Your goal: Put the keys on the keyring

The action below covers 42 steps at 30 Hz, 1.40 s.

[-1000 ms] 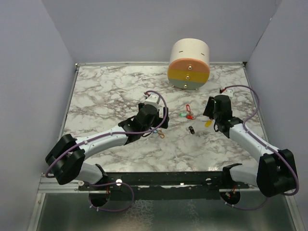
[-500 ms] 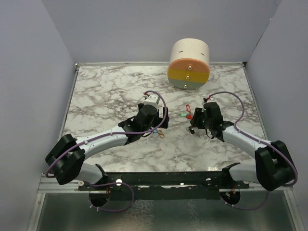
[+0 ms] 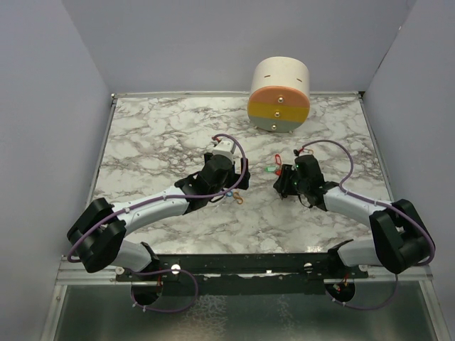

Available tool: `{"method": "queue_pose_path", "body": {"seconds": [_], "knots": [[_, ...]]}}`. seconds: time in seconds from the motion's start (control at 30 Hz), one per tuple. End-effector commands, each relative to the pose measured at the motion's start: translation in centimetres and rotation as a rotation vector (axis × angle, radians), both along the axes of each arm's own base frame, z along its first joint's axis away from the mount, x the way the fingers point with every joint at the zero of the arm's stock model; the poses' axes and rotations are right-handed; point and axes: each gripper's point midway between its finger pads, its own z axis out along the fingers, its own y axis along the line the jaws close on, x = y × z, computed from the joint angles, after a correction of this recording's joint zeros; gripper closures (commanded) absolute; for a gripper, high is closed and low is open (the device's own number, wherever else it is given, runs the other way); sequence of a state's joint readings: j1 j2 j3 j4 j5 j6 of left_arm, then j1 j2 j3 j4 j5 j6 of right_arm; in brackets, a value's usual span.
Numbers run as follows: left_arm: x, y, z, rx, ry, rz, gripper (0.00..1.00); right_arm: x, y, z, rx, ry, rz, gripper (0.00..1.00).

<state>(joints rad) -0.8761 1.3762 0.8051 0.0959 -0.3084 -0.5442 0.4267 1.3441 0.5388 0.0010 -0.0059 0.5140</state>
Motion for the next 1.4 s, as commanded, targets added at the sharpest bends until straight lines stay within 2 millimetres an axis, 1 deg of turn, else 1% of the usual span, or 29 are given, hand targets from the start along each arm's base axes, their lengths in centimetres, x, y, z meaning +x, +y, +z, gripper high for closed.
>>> {"method": "queue_pose_path", "body": {"seconds": [0.0,0.33,0.57,0.93,1.1,1.37], "knots": [[0.5,0.4,0.0,-0.009,-0.014,0.03,0.01,0.0,0.7,0.1,0.032,-0.009,0.008,0.56],[0.6,0.4,0.0,-0.004,-0.016,0.03,0.01,-0.2,0.4,-0.8,0.019,0.017,-0.005,0.58],[0.7,0.4,-0.1,-0.002,-0.017,0.03,0.01,0.0,0.5,-1.2,0.02,0.021,-0.01,0.62],[0.7,0.6,-0.2,0.0,-0.016,0.031,0.01,0.3,0.5,-1.4,0.02,0.024,-0.025,0.77],[0.7,0.7,-0.3,0.002,-0.015,0.032,0.01,0.2,0.4,-1.6,0.014,0.033,-0.03,0.86],[0.7,0.6,-0.3,0.0,-0.014,0.03,0.01,0.4,0.3,-1.1,0.01,0.015,-0.026,0.99]]}}
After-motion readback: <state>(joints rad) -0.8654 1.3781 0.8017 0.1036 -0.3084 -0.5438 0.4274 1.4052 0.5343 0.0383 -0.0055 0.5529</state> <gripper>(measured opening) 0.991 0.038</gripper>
